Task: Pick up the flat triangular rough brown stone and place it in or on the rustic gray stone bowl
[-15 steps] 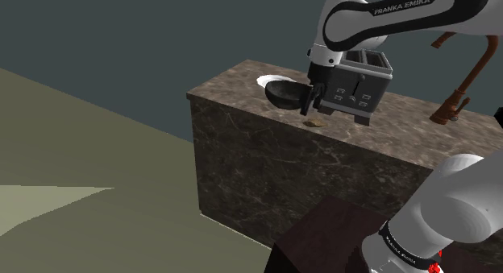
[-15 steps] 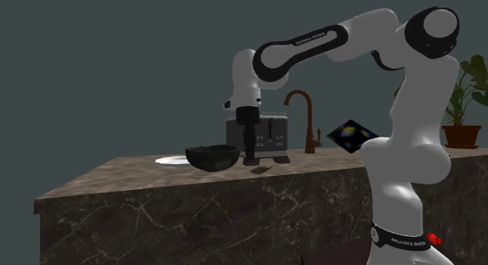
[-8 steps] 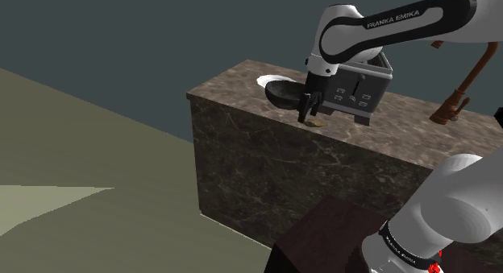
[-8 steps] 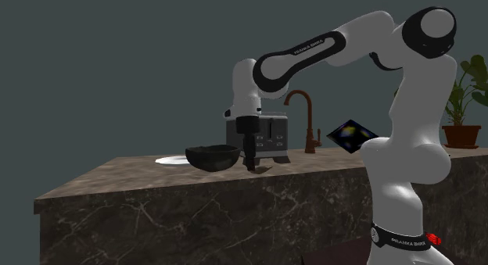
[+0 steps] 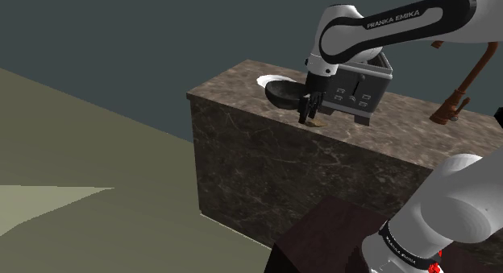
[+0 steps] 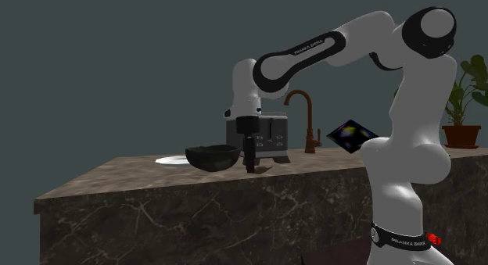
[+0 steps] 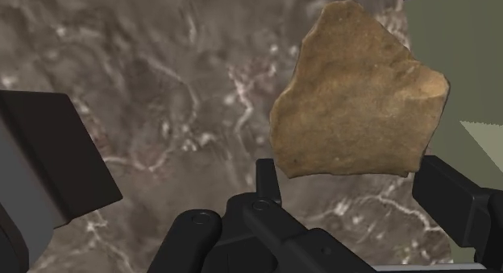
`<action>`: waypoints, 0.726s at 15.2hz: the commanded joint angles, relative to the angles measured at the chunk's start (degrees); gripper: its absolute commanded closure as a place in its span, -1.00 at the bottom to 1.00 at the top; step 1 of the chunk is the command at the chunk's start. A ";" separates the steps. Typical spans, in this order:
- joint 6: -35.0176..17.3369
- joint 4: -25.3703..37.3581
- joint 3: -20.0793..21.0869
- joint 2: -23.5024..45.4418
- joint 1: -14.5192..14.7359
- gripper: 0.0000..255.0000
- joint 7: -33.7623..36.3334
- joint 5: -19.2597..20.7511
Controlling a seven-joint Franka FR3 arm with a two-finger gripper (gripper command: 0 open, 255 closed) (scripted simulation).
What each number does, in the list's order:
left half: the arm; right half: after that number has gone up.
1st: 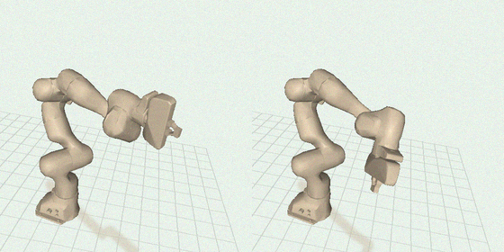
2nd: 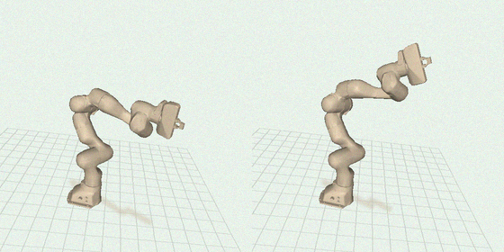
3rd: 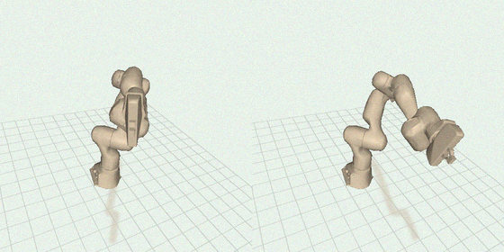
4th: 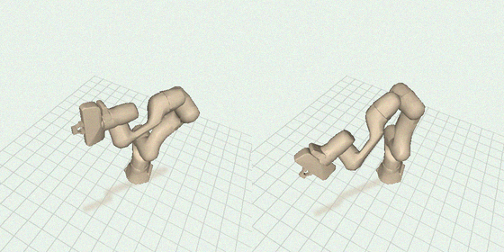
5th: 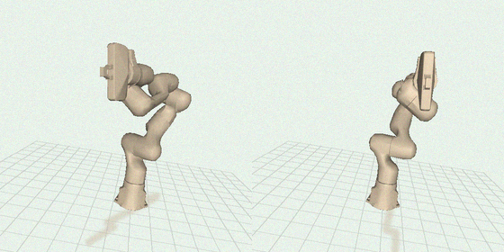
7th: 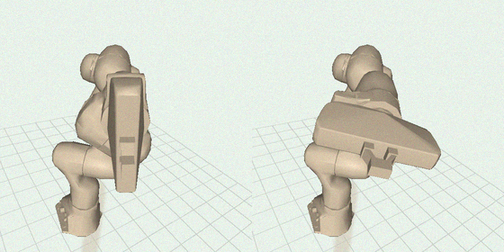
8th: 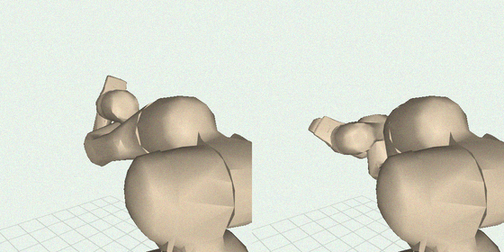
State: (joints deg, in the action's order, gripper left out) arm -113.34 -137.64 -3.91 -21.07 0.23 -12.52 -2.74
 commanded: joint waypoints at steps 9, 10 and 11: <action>1.64 1.09 0.02 -0.46 -0.02 1.00 0.11 0.06; 2.45 1.70 0.03 -0.66 -0.02 1.00 0.17 0.08; 3.25 2.31 0.04 -0.86 -0.03 1.00 0.22 0.10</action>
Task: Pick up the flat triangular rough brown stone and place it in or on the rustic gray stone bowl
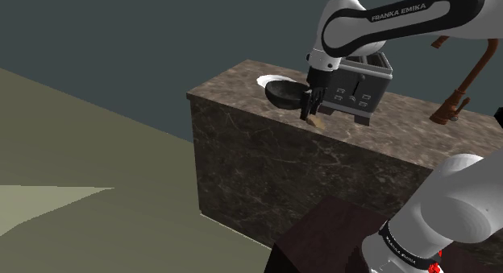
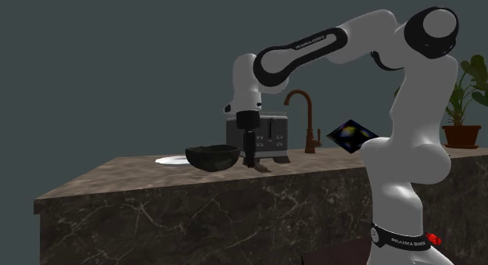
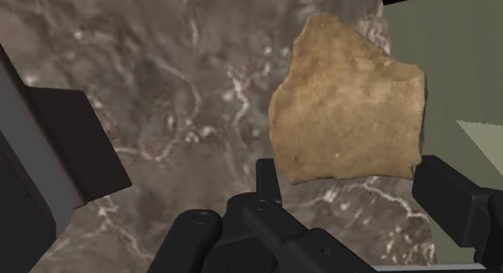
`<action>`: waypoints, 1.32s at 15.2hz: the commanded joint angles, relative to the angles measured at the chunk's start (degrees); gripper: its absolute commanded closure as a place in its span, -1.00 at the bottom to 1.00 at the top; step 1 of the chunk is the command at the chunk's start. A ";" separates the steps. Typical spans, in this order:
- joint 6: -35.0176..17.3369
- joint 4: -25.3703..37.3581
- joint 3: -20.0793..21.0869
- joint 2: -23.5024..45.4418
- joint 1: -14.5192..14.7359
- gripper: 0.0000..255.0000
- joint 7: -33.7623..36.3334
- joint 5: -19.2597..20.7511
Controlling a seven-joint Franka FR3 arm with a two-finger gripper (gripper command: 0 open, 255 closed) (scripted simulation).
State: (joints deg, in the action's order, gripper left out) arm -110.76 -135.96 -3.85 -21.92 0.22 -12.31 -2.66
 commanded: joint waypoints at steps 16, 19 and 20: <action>13.19 11.84 0.12 -1.36 0.02 1.00 0.78 0.18; 15.49 14.25 0.13 -1.24 0.04 1.00 0.90 0.18; 16.25 15.08 0.13 -1.18 0.04 1.00 0.94 0.18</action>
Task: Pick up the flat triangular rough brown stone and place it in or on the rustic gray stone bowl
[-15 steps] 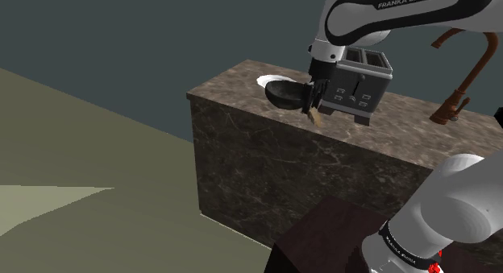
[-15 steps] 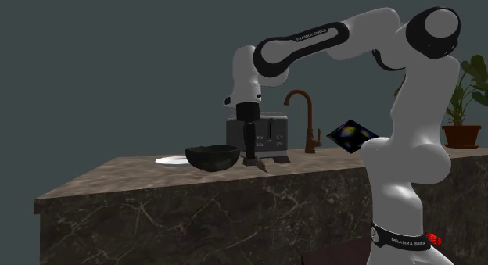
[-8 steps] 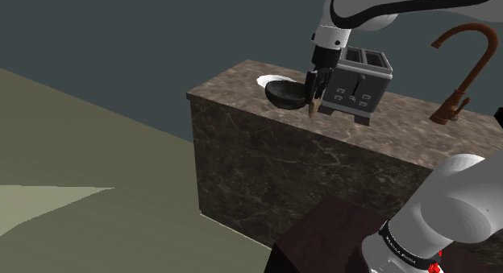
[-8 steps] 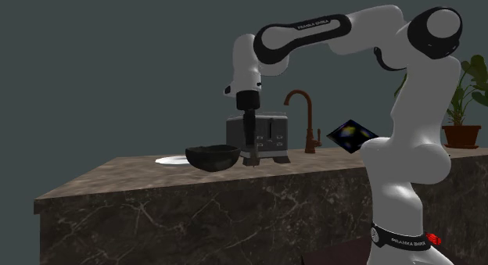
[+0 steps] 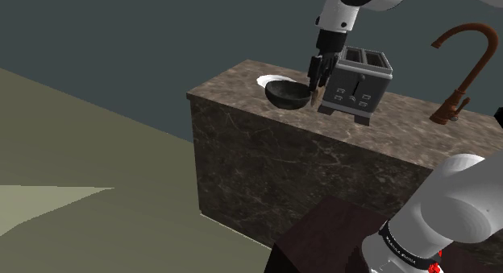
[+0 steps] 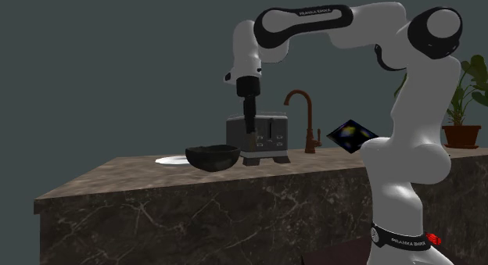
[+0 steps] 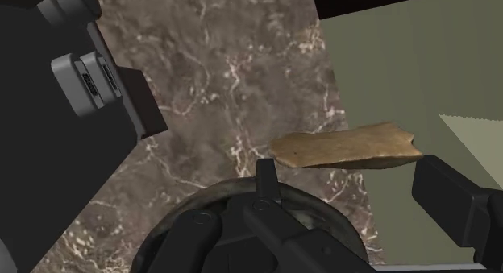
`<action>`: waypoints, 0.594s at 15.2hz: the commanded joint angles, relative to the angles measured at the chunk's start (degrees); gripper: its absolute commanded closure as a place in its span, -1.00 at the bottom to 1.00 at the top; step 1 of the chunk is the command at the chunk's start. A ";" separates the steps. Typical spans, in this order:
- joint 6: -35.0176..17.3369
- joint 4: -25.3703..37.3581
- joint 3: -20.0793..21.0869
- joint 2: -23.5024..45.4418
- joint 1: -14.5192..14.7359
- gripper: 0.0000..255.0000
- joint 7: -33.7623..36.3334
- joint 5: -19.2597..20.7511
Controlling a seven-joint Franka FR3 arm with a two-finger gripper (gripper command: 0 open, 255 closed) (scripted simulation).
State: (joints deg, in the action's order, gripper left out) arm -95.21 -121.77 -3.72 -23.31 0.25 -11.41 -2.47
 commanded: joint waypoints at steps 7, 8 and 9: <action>3.86 9.07 -0.30 5.25 0.09 1.00 -0.17 -0.20; 3.84 11.35 -0.45 7.57 0.09 1.00 -0.37 -0.30; 3.90 13.72 -0.60 9.90 0.09 1.00 -0.56 -0.42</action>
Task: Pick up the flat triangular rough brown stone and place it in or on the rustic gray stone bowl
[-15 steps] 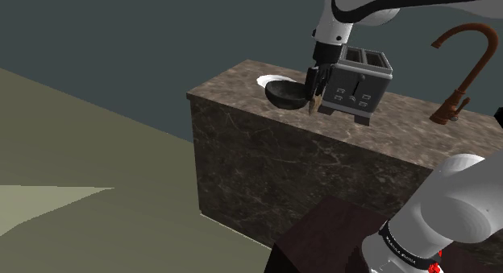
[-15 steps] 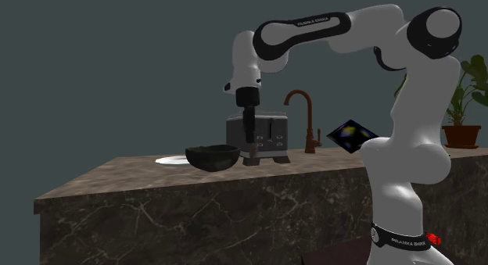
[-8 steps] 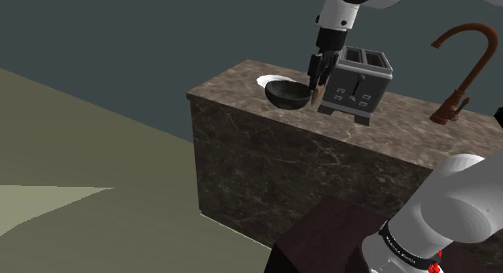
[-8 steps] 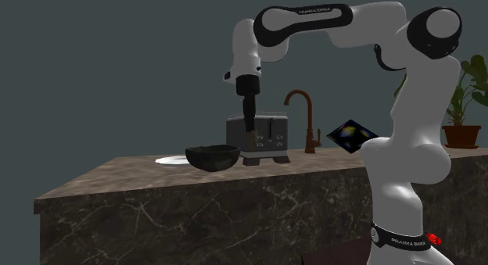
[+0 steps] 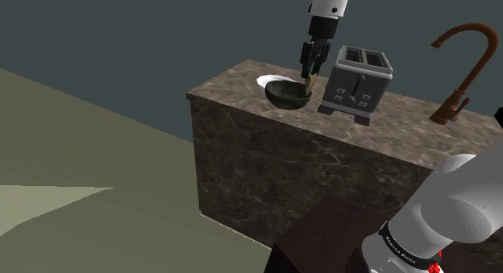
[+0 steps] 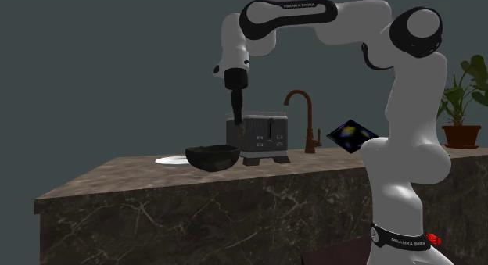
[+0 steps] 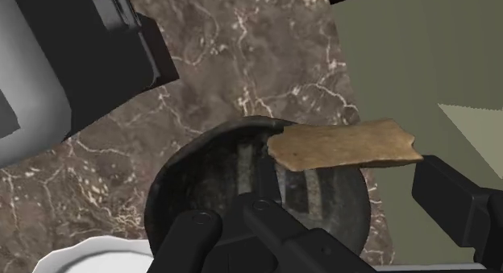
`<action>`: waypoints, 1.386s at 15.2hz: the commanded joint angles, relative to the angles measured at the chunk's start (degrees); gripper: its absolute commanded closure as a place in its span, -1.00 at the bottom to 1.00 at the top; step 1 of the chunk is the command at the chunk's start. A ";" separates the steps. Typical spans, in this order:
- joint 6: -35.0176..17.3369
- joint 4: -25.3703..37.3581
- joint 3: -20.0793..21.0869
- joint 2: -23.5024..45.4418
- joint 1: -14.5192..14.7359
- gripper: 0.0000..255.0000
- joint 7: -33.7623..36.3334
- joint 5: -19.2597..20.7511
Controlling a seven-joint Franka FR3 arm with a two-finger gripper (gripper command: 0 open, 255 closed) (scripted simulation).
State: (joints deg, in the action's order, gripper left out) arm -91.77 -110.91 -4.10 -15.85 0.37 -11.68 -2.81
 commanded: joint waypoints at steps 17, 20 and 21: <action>-3.33 17.06 -1.06 20.61 -0.44 1.00 -2.04 -1.43; -5.68 14.59 -1.04 20.49 -0.42 1.00 -2.17 -1.44; -6.45 13.80 -1.03 20.47 -0.41 1.00 -2.21 -1.45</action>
State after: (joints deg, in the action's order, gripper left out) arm -97.36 -96.30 -5.16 4.57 -0.06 -13.86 -4.24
